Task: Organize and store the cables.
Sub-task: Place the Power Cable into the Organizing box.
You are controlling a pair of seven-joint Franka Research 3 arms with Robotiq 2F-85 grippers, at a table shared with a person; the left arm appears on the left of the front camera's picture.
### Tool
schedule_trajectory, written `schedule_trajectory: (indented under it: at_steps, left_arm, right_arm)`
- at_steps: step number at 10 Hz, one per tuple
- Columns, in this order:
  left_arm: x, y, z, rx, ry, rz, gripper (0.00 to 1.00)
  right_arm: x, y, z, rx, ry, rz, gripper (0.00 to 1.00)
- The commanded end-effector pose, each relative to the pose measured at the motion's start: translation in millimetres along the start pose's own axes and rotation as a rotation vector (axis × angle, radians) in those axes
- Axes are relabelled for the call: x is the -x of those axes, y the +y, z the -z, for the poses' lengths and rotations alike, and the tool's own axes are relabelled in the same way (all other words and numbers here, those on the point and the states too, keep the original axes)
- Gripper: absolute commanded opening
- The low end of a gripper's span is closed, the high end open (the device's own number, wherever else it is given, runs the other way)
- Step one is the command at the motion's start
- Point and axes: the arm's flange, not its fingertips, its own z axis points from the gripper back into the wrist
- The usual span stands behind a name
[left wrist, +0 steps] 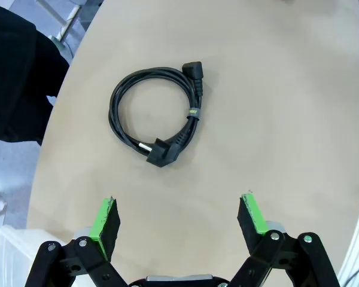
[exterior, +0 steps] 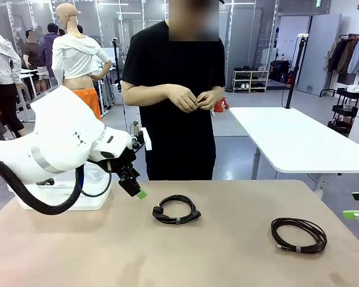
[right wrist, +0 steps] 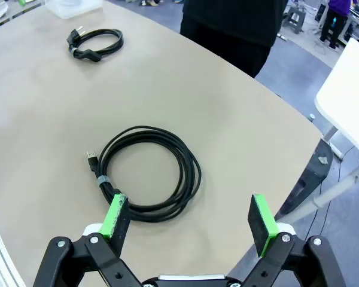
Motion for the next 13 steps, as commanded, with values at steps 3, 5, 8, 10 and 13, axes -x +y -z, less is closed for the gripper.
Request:
schedule_trajectory:
  at_steps: [3,5,8,10,13]
  left_arm:
    - [-1,-2,9,0.004,-0.001,-0.003,1.00]
    - [-1,-2,9,0.004,-0.001,-0.003,1.00]
    - [-1,-2,9,0.004,-0.001,-0.003,1.00]
    - [-1,-2,9,0.004,-0.001,-0.003,1.00]
    - [-15,-1,19,0.044,0.022,-0.017,1.00]
  right_arm:
    - [0,0,0,0.000,0.000,0.000,1.00]
    - [0,0,0,0.000,0.000,0.000,1.00]
    - [0,0,0,0.000,0.000,0.000,1.00]
    - [0,0,0,0.000,0.000,0.000,1.00]
    - [0,0,0,0.000,0.000,0.000,1.00]
